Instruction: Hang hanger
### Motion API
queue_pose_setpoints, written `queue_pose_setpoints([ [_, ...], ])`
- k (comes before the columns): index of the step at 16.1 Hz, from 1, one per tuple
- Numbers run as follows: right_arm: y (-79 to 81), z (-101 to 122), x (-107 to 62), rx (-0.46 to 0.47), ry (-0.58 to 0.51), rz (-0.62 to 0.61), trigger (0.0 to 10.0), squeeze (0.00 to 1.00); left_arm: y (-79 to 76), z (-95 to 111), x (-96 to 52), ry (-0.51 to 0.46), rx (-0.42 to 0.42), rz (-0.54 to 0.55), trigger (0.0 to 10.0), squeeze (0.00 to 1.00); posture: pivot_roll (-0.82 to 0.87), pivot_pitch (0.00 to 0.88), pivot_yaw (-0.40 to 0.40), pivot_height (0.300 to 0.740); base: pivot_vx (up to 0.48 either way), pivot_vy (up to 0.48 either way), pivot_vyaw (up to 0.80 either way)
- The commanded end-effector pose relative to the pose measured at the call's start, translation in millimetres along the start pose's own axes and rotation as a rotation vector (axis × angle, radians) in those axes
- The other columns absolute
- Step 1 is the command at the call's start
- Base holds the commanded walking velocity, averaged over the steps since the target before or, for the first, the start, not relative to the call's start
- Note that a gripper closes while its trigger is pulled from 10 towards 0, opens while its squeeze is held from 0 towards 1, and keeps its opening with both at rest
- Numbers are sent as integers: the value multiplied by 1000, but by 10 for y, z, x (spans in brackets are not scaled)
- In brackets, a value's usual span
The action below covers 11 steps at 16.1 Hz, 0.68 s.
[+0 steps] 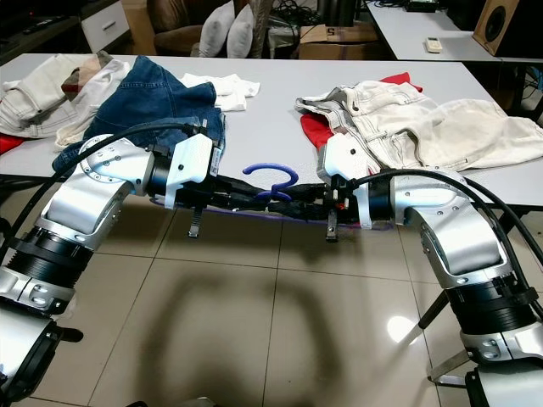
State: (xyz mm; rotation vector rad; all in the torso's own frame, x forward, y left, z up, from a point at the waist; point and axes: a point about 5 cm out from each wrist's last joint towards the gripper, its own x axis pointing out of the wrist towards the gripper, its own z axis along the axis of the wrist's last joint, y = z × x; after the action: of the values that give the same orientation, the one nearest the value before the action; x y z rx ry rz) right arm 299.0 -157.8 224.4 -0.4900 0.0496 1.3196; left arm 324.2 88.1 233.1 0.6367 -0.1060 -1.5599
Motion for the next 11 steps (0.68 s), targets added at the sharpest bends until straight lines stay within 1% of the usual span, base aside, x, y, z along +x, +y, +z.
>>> queue_pose_setpoints([
  [1, -28, 37, 1, -14, 5, -13, 0, 0, -1, 141, 55, -37, 56, -35, 0, 0, -124, 0, 71, 740, 0, 0, 0],
  [2, -22, 31, -10, -13, 4, -18, 0, 0, 14, 121, 49, -25, 49, -9, 3255, 0, -126, 0, 68, 740, 0, 0, 0],
  [3, -17, 32, -19, -12, 0, -23, 0, 0, 23, 105, 35, -26, 27, 4, 10000, 0, -129, 0, 67, 740, 0, 0, 0],
  [4, -16, 37, -28, -9, -5, -28, 0, 0, 26, 110, 23, -42, 16, 4, 10000, 0, -137, 0, 64, 740, 0, 0, 0],
  [5, -19, 50, -46, 9, -19, -34, 0, 0, 21, 106, 1, -70, -1, -8, 10000, 1000, -137, 0, 64, 740, 0, 0, 0],
  [8, -1, 36, -64, 32, -20, -27, 0, 0, 39, 101, -47, -106, -22, 17, 10000, 1000, -135, 0, 60, 740, 0, 0, 0],
  [9, 11, 6, -71, 40, -13, -28, 0, 0, 64, 124, -111, -132, -22, 43, 10000, 1000, -129, 0, 58, 740, 0, 0, 0],
  [10, 16, -4, -70, 42, -10, -28, 0, 0, 70, 129, -134, -139, -24, 51, 10000, 1000, -129, 0, 58, 740, 0, 0, 0],
  [11, 41, -48, -85, 53, 2, -36, 0, 0, 91, 136, -221, -163, -35, 82, 10000, 796, -132, 0, 63, 740, 0, 0, 0],
])
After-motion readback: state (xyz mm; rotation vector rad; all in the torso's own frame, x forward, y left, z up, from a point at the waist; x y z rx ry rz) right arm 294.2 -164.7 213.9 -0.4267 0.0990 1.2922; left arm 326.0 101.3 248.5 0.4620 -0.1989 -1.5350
